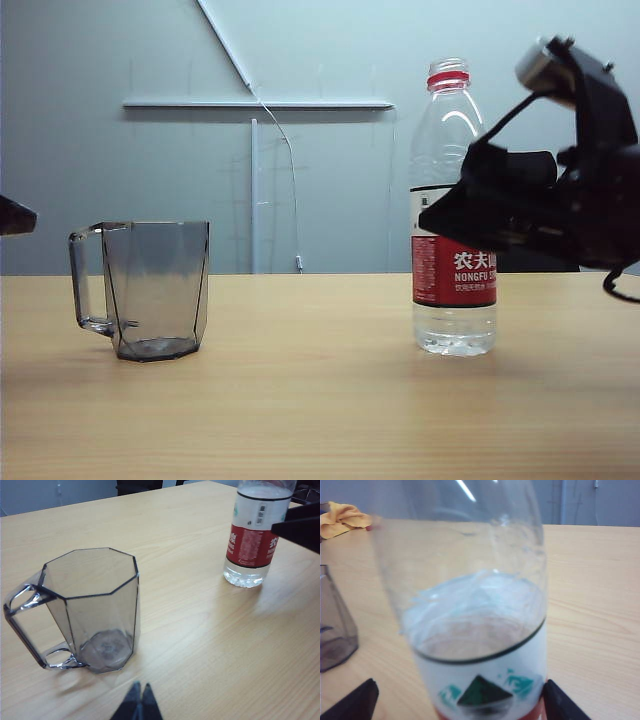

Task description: Pick up the mineral water bottle on the table and pour water into the mug until it's half full.

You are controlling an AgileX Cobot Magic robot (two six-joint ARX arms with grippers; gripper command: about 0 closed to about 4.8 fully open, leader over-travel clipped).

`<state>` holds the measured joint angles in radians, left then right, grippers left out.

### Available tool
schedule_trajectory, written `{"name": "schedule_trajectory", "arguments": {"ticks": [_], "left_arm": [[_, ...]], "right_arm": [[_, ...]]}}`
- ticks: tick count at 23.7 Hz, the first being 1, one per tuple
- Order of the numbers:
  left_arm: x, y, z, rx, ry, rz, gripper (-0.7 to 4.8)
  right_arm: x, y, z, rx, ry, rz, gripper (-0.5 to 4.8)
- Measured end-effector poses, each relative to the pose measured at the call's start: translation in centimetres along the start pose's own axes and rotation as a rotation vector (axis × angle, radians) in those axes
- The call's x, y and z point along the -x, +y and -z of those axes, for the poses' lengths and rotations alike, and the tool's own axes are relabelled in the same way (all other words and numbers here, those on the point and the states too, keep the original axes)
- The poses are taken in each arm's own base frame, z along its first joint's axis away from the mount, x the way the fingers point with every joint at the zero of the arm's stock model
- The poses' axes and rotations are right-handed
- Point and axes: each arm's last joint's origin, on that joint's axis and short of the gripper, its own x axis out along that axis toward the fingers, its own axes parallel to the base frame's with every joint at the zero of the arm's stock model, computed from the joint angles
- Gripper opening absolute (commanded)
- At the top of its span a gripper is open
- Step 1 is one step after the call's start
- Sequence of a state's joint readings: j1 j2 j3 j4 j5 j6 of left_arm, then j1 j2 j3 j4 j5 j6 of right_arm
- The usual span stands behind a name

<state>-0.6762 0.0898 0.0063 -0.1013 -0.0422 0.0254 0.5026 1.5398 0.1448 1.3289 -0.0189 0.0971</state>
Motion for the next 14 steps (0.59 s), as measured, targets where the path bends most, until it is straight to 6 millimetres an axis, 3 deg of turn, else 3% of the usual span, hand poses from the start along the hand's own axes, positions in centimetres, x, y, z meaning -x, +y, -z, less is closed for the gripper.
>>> {"name": "schedule_trajectory", "arguments": {"ticks": [9,14], "left_arm": [[0.0,0.0,0.0,0.0,0.0,0.0,-0.02],[0.0,0.0,0.0,0.0,0.0,0.0,-0.02]], "right_arm": [[-3.2,-0.2,0.3,-0.003,-0.013,0.03,4.79],[-3.3,-0.4,0.3,-0.004,-0.013,0.097,4.79]]}}
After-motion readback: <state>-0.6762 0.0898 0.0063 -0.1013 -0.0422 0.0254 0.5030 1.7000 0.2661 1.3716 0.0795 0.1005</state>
